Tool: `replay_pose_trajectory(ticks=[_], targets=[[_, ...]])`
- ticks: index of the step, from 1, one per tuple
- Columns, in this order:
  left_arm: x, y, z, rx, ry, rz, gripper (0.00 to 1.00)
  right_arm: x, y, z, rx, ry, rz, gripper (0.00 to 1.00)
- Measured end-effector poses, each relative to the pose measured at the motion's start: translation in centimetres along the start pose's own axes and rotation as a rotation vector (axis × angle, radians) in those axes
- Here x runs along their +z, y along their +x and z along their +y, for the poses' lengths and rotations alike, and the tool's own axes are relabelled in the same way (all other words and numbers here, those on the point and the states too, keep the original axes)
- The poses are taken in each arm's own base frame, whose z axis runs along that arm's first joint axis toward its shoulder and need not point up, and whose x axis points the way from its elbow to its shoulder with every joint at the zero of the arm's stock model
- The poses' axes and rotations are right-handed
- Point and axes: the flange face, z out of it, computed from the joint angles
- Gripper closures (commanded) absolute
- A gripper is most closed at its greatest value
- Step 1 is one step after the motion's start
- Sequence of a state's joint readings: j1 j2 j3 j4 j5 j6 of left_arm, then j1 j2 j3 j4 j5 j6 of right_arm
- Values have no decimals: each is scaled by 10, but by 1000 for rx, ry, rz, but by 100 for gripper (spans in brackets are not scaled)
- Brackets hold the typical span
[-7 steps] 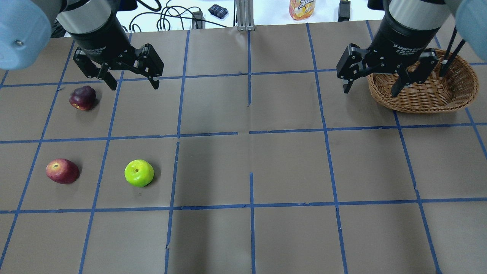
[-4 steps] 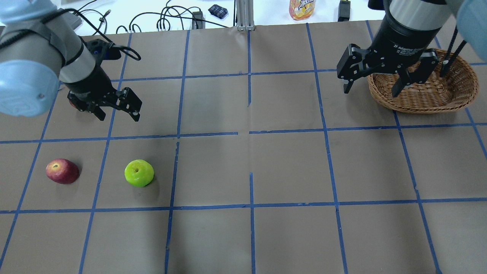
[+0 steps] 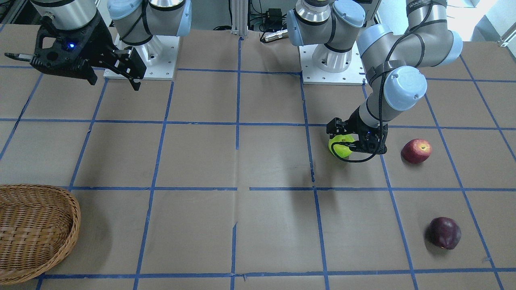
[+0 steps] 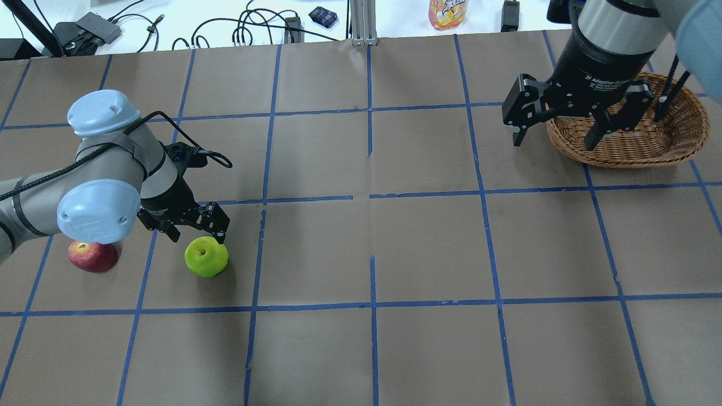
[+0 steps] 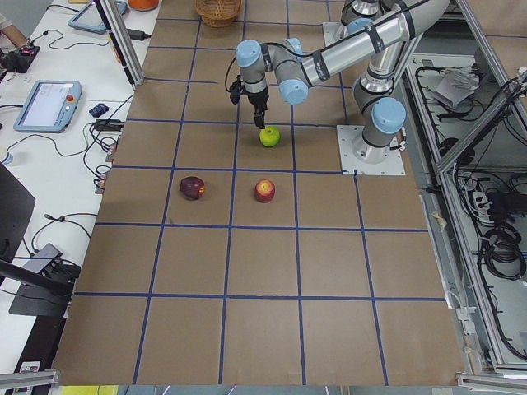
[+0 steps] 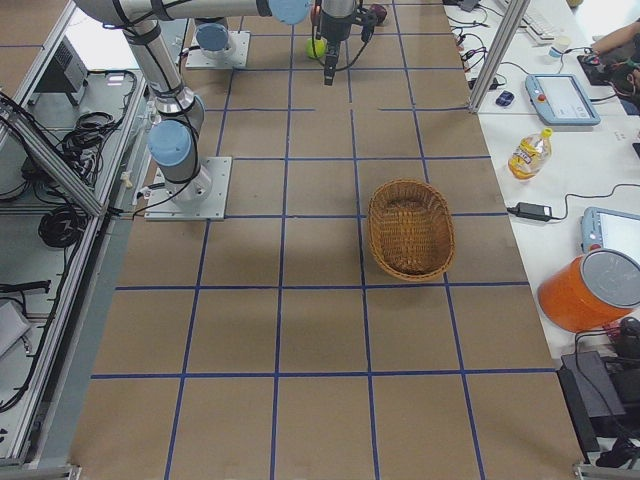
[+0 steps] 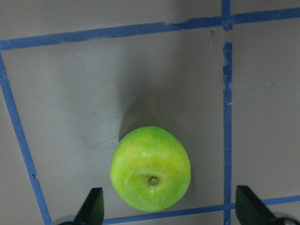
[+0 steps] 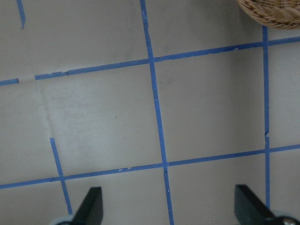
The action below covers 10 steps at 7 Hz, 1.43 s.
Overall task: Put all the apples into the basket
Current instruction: 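Reach the left gripper down to the green apple and grasp it, then carry the green apple toward the table center and release it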
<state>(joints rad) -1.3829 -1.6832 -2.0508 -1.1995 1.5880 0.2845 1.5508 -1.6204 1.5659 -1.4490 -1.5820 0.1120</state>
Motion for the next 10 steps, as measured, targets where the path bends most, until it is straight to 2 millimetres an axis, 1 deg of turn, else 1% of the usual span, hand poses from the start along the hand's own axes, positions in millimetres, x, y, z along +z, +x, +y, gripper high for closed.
replay_pose_trajectory(ticks=[2,5,6,7,8,9,10], targets=[[20,-2,-6,-13,-23,3,0,2,1,3,2,0,10,0],[52,-9,-15,-17,-104,-25,0,3,1,5,1,-6,0,0],[60,-11,-17,-20,-124,-32,10,3,0,5,1,-7,-1,0],[64,-11,-18,-24,-130,-32,52,3,0,6,0,-9,-1,0],[64,-11,-19,-26,-128,-31,73,3,0,6,0,-12,-1,0],[60,-10,-21,-34,-114,-25,72,3,0,6,0,-14,0,0],[44,-3,-30,-92,-72,4,73,4,1,6,0,-14,1,0]])
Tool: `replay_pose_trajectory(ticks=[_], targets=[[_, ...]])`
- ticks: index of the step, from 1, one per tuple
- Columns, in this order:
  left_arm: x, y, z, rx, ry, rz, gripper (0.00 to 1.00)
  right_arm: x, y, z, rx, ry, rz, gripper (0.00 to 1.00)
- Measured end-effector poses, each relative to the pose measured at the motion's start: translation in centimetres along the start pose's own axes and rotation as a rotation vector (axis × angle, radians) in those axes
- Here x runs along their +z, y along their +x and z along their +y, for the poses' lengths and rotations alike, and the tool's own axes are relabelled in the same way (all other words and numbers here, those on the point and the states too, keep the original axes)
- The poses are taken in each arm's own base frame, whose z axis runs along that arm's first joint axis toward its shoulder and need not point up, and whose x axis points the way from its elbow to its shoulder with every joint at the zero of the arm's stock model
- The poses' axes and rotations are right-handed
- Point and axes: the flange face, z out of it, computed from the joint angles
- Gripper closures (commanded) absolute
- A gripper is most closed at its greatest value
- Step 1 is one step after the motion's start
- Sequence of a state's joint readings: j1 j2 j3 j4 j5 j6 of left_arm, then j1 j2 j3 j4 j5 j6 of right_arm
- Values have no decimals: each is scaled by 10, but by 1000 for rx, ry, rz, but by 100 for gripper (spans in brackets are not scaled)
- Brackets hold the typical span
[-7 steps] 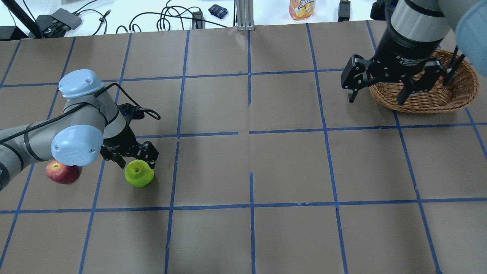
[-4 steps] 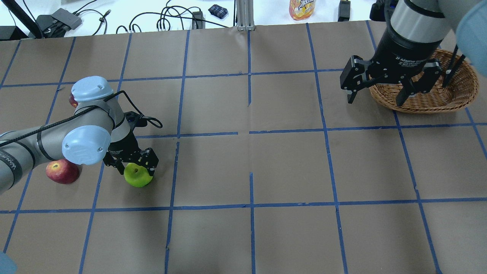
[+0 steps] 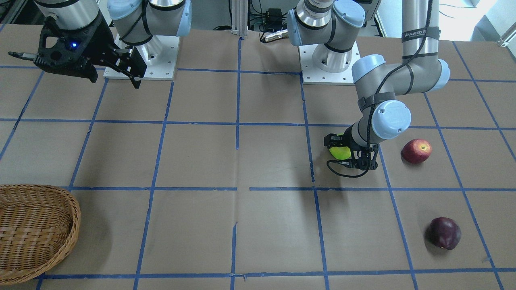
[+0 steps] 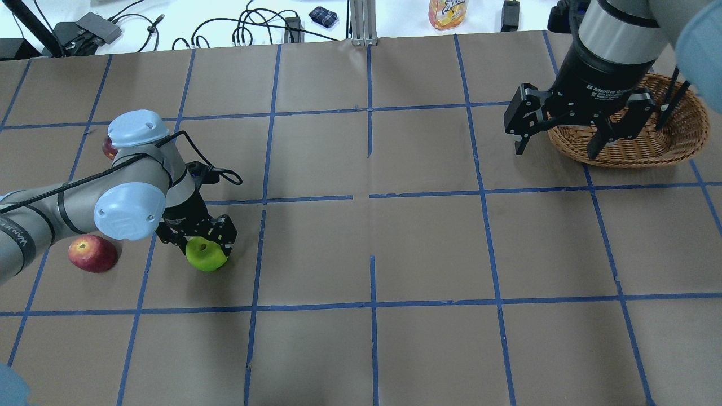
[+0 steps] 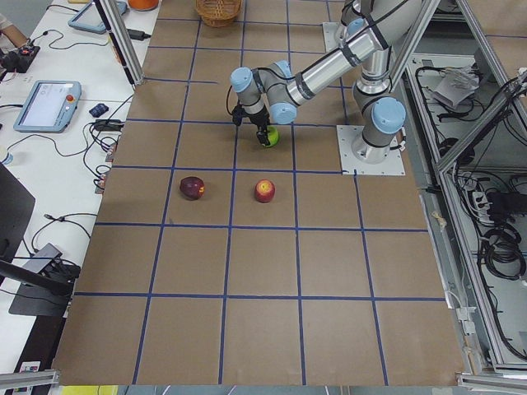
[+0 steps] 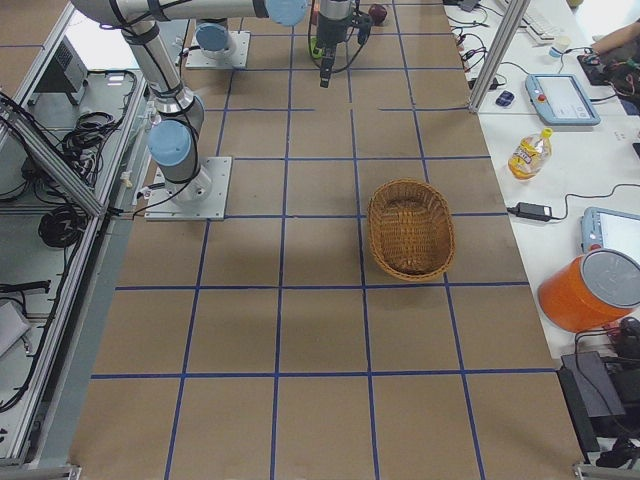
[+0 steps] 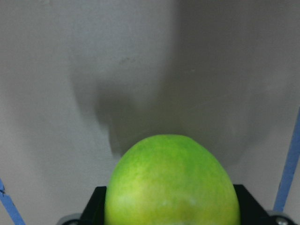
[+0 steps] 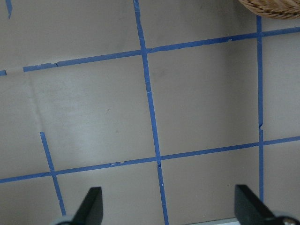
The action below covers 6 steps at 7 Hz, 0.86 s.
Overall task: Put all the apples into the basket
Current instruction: 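Carry the green apple toward the table center and release it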
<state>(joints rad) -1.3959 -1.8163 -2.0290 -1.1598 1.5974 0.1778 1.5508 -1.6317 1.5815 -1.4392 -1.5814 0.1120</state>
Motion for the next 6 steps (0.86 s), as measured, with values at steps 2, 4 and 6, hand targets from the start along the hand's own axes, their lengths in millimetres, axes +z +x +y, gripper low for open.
replay_pose_trajectory(ticks=[2,4,6], targets=[[-61,52,-25,-112,97,60,74,0,0,0,0,1,2,0],[-106,130,-45,-127,169,87,72,1,0,-1,0,-2,2,0],[-93,219,-57,-150,241,156,57,5,0,-2,1,-7,2,0]])
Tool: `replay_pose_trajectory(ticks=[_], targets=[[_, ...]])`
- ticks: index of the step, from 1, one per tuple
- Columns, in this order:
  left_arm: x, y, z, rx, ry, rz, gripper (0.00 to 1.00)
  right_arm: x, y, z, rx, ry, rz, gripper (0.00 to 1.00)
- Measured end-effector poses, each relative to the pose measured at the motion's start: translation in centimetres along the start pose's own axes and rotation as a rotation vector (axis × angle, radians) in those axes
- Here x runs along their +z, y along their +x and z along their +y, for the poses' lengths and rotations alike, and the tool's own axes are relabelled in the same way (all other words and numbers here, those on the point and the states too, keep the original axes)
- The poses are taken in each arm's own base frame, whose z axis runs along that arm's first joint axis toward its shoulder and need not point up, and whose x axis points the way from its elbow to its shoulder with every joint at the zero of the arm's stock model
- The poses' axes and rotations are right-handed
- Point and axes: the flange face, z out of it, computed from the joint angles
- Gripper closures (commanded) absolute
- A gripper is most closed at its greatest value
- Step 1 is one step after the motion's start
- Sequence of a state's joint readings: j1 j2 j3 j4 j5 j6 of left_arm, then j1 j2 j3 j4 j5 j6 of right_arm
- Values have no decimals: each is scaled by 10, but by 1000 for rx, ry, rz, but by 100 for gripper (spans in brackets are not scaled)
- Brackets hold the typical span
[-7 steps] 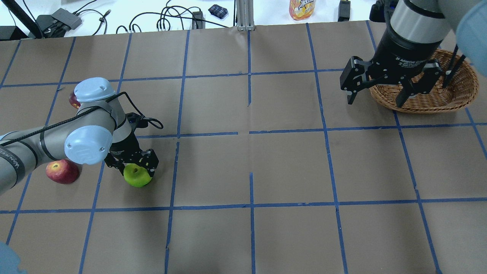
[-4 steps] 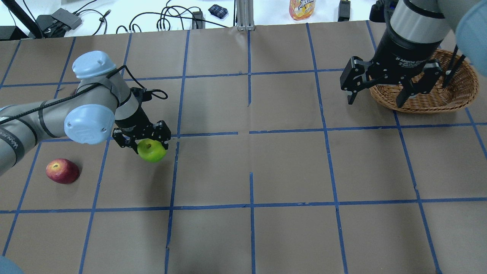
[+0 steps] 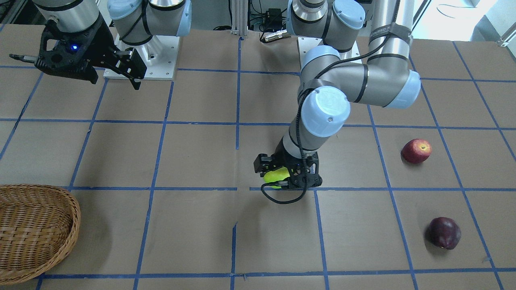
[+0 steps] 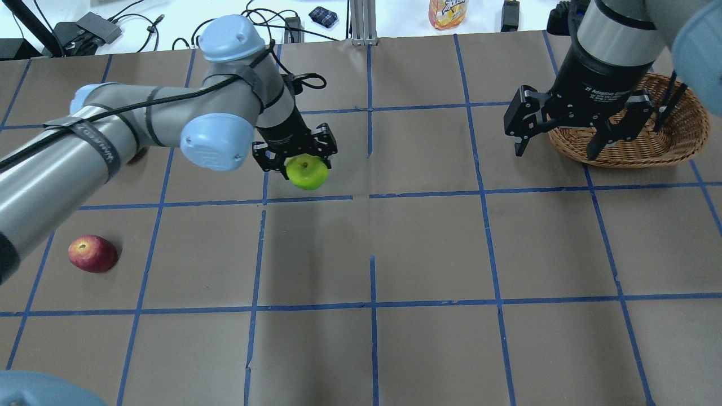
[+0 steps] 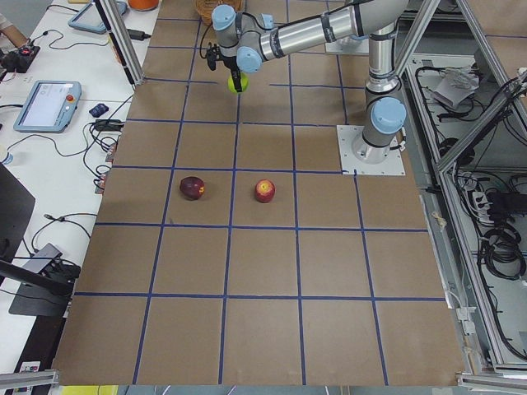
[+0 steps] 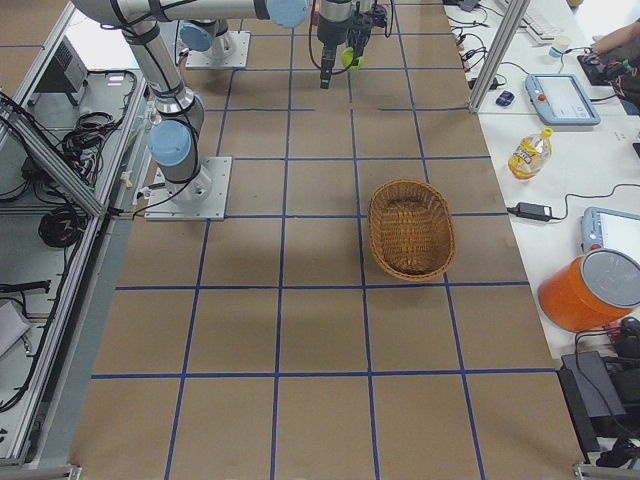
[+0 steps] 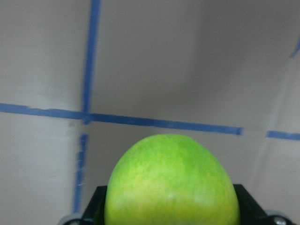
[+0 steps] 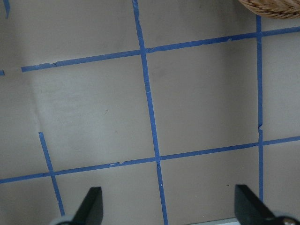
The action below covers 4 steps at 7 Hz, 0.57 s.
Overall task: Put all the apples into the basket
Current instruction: 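Carry the green apple toward the table center and release it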
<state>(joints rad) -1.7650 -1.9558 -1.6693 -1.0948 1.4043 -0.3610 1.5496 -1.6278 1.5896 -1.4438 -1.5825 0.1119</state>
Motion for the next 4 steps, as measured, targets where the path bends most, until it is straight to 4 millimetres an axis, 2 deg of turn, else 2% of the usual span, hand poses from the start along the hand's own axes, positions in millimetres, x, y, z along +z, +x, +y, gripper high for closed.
replay_pose_trajectory(ticks=[1,2,3,4], targets=[[26,33,7,-15,27,19,52,1,0,0,-1,-2,-1,0],[52,52,12,-17,35,26,3,2,-1,0,-1,-3,-1,0],[75,62,16,-16,31,23,0,3,0,-1,0,-5,-1,0],[90,66,19,-9,24,6,0,3,0,-1,0,-5,0,0]])
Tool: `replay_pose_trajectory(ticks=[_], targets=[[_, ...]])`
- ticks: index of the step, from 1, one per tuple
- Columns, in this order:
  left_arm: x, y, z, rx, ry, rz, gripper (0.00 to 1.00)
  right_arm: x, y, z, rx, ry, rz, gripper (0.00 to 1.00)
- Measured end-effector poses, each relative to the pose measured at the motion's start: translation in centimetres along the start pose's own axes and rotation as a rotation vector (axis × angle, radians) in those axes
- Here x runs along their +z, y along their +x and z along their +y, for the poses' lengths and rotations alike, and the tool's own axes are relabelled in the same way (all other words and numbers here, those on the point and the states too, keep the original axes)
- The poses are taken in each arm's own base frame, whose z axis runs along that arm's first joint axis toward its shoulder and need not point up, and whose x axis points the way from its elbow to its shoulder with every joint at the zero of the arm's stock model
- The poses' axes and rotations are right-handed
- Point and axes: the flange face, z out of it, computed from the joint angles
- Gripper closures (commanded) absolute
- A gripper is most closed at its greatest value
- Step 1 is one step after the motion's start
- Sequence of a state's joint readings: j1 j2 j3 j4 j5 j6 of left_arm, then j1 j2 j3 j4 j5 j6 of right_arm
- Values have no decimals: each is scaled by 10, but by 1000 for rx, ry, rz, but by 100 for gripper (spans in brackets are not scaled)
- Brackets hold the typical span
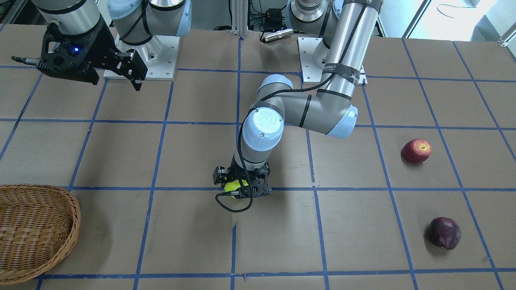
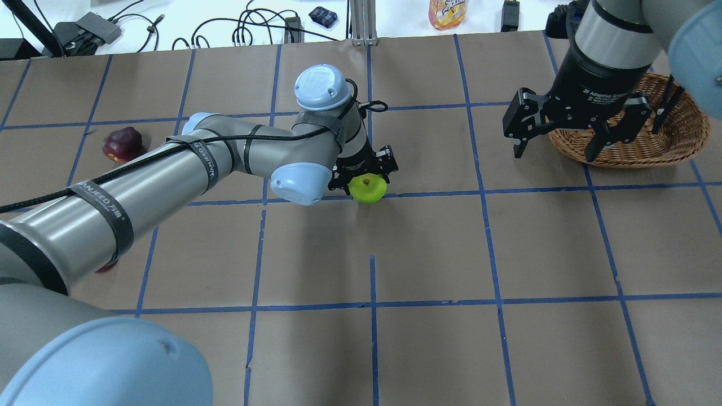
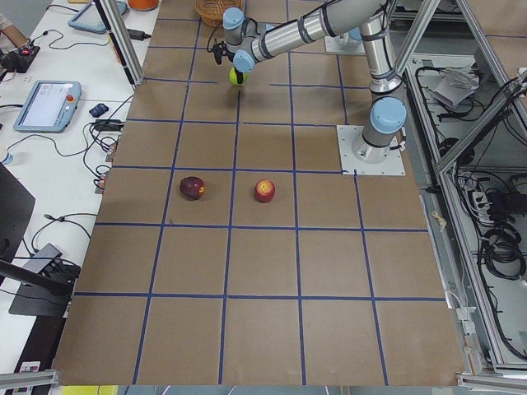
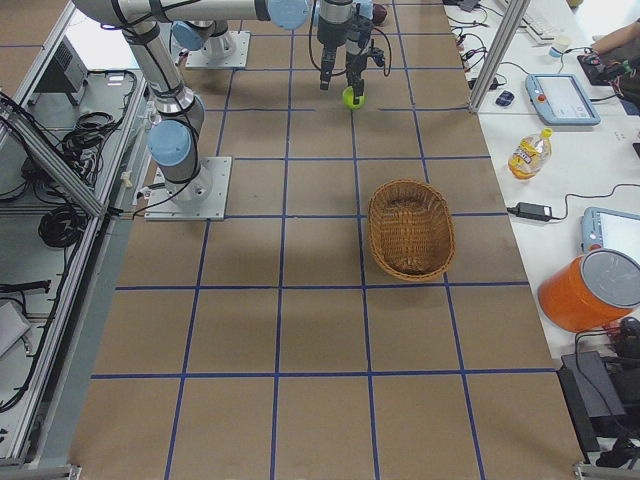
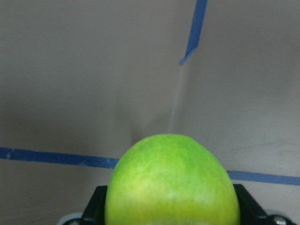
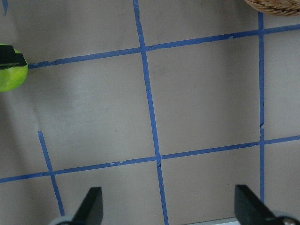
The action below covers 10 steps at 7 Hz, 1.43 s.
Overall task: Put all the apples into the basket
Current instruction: 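Carry the green apple toward the table center and release it, then grasp the green apple with the right gripper while the left grasps the red apple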
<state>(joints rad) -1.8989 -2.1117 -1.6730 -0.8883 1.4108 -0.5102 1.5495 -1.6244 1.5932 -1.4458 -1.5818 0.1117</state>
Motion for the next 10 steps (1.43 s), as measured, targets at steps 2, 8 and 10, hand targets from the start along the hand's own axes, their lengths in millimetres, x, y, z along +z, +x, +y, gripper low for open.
replay_pose_trajectory(ticks=[2,8,10], targets=[[-11,2,3,17,10,-43,0,1,3,-2,4,-2,1,0],[-201,-149,-39,159,-163,-147,0,70,-65,-59,143,32,-54,0],[-214,-247,-31,309,-230,-244,3,110,-153,-64,214,67,-88,0]])
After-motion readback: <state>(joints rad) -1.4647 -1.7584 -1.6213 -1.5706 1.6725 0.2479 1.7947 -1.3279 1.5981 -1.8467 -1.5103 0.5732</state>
